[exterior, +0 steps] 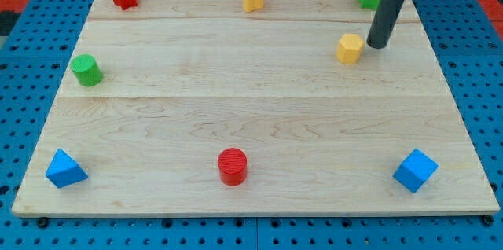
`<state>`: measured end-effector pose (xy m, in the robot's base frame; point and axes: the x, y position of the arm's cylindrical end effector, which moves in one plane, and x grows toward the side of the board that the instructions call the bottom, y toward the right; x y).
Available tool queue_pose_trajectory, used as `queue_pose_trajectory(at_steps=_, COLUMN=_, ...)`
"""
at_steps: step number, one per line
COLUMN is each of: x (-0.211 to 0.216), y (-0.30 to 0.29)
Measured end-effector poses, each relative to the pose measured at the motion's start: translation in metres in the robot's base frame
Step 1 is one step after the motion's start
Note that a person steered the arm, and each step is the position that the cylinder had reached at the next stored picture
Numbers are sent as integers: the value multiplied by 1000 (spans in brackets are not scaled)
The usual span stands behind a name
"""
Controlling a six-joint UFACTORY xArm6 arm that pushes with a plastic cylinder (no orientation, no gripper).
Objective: Place the yellow hexagon at the center of the board
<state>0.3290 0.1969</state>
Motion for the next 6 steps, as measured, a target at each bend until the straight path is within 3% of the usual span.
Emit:
queue_pose_trajectory(at_steps=2, x=59, y=-88)
queue_pose_trajectory(at_steps=3, x=75, y=-84)
queue_pose_trajectory(at_steps=4, x=100, y=-116)
queue_pose_trajectory(at_steps=6, x=88, y=-182)
